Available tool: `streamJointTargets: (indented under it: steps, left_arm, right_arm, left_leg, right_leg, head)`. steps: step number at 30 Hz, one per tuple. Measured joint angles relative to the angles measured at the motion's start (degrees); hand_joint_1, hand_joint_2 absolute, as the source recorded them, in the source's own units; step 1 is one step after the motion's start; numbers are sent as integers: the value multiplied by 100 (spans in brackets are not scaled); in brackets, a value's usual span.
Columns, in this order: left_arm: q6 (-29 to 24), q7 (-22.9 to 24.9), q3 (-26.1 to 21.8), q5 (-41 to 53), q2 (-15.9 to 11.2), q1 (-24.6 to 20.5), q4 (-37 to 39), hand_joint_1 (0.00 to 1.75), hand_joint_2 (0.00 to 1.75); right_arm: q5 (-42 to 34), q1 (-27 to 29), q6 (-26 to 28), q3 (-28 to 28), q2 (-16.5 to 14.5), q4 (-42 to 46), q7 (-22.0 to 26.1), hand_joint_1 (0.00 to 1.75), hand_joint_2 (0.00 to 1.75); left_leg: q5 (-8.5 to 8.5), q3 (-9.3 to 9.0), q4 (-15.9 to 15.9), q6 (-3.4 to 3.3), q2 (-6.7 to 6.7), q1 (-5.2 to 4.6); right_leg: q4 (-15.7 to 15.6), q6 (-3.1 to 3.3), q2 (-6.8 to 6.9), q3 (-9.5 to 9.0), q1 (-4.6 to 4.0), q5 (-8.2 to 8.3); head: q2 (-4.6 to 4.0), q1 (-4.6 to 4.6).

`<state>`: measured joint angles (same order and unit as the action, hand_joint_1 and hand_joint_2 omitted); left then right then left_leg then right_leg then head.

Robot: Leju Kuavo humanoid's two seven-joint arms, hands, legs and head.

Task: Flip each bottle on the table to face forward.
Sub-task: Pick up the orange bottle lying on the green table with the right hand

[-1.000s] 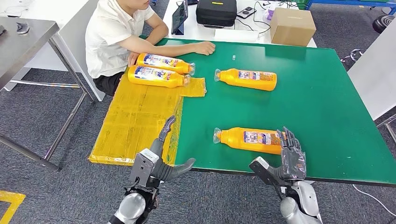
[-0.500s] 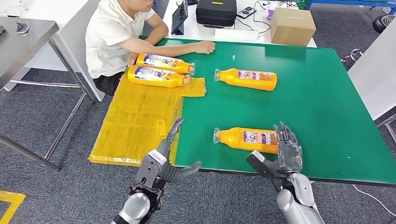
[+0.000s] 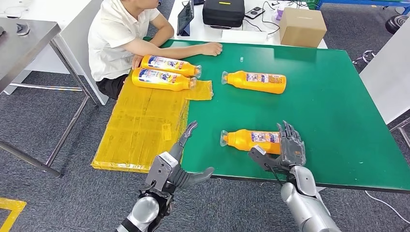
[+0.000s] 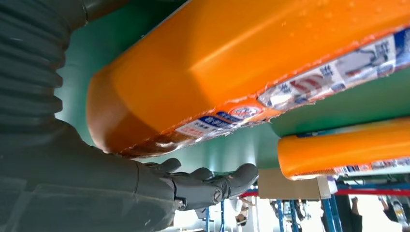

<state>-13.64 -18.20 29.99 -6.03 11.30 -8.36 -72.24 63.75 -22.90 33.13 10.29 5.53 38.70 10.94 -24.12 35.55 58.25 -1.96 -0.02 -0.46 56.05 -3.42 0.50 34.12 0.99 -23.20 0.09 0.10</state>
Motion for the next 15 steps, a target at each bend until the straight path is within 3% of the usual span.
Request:
streamJointTargets:
  steps: [7,8,11,12,15]
  left_arm:
    - [63,114,14,11,0,-57,30,0,175]
    - [80,129,15,28,0,-68,33,0,175]
    - [108,151,17,62,0,-86,39,0,175]
    - [109,154,17,69,0,-88,39,0,175]
    - [118,159,17,91,3,-92,39,0,175]
  right_arm:
    - [157,-507,-1035,236,17,-440,-558,1,175]
    - [160,-566,-1166,265,26,-487,-600,38,175]
    - [172,-665,-1383,333,57,-589,-657,167,175]
    - [184,-680,-1433,356,71,-613,-659,175,175]
    - [231,-743,-1626,452,134,-669,-655,175,175]
  left_leg:
    - [-4,-41,0,1,17,0]
    - [-5,-50,0,1,17,0]
    - [-11,-75,-1,0,14,0]
    - [-13,-81,-2,0,13,0]
    - [-10,-91,-2,-4,12,0]
  right_leg:
    - [-7,2,-7,-22,0,1]
    - [-8,3,-8,-23,0,0]
    - [-12,11,-8,-11,0,-7]
    - [-13,13,-8,-11,0,-9]
    - [-14,11,-8,-20,0,-6]
  head:
    - [0,1]
    - [0,1]
    - [0,2]
    - [0,2]
    - [0,2]
